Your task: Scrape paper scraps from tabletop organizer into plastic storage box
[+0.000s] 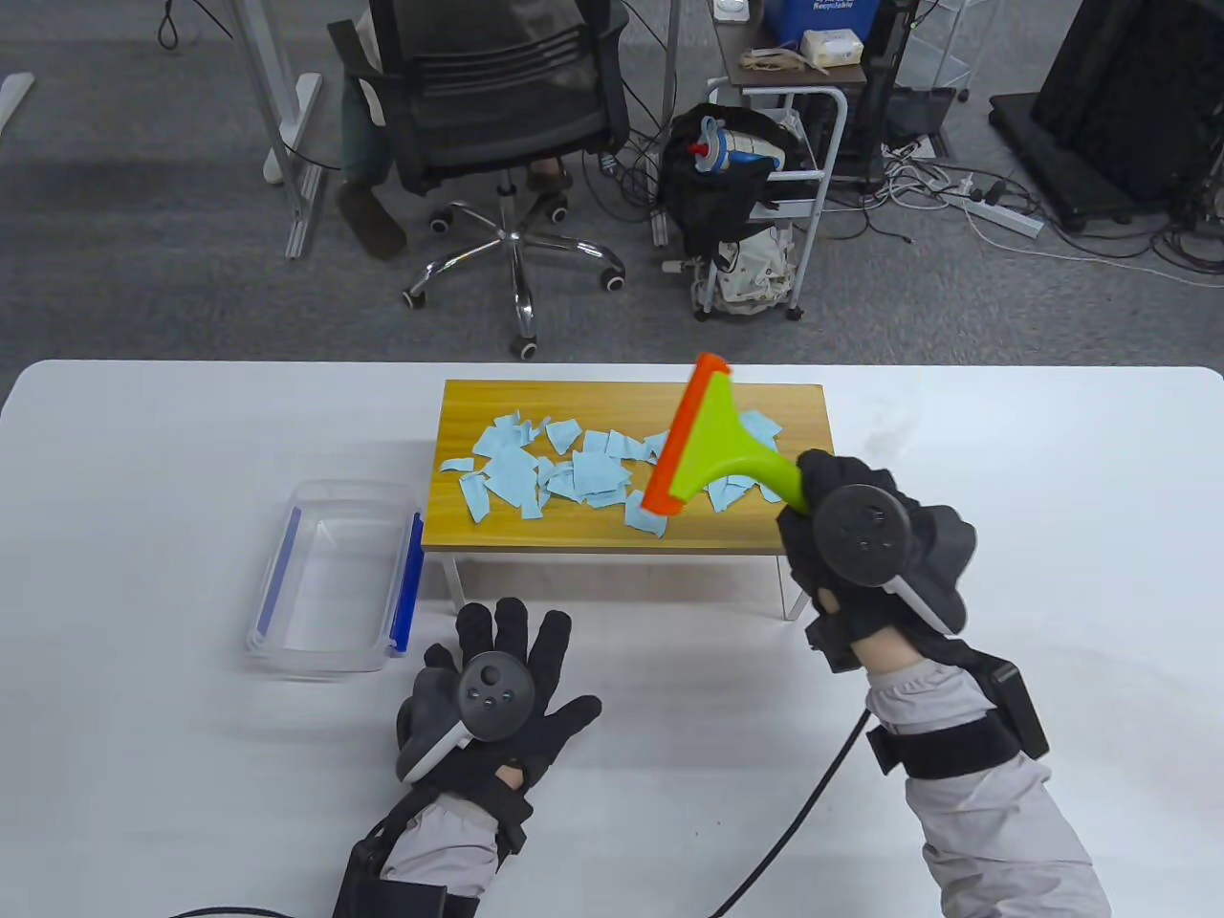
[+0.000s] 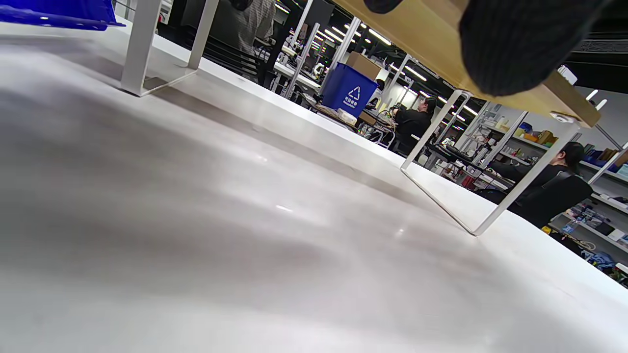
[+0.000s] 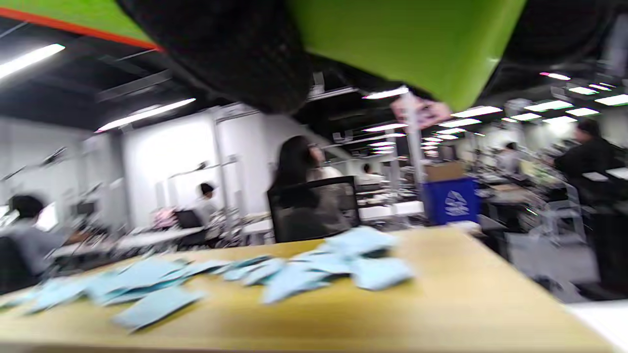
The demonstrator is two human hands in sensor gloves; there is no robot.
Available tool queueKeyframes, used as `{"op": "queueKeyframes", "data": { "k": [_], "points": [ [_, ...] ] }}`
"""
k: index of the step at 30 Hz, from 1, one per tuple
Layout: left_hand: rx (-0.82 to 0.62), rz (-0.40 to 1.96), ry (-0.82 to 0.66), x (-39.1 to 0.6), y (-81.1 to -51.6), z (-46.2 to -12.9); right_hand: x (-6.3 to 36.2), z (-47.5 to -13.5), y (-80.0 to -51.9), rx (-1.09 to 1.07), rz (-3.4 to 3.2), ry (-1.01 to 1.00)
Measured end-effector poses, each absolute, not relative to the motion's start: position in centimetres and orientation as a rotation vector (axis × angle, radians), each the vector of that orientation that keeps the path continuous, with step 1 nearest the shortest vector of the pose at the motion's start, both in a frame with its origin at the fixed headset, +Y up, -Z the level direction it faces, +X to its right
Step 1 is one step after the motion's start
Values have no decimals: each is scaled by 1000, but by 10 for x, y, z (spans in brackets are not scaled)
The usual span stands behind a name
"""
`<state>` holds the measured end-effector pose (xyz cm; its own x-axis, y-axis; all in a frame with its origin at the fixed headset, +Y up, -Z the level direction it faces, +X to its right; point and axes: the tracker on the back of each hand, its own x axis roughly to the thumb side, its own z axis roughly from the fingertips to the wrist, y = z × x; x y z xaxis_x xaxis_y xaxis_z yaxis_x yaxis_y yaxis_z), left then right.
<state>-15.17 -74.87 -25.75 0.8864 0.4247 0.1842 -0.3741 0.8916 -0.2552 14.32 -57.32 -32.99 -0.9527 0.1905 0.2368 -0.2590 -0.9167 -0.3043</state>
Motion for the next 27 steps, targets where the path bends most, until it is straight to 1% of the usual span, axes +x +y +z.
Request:
{"op": "queueKeyframes", "data": {
  "k": [1, 2, 6, 10, 14, 19, 21, 23, 27],
  "points": [
    [-216, 418, -239, -152, -749, -257, 118, -335, -571, 403, 2903, -497],
    [-215, 418, -240, -152, -749, -258, 102, -339, -571, 461, 2937, -490],
    [-231, 447, -251, -153, -749, -259, 42, -356, -574, 641, 3041, -486],
    [-261, 448, -247, -154, -749, -261, -4, -373, -579, 741, 3154, -495],
    [-286, 454, -247, -153, -750, -262, -37, -387, -585, 790, 3197, -461],
    [-291, 460, -257, -152, -751, -262, -57, -398, -595, 803, 3187, -423],
    [-290, 461, -257, -152, -750, -263, -58, -402, -600, 794, 3192, -367],
    [-286, 468, -255, -153, -750, -263, -56, -406, -605, 765, 3246, -322],
    [-282, 473, -249, -154, -750, -264, -41, -409, -608, 685, 3255, -304]
  ]
}}
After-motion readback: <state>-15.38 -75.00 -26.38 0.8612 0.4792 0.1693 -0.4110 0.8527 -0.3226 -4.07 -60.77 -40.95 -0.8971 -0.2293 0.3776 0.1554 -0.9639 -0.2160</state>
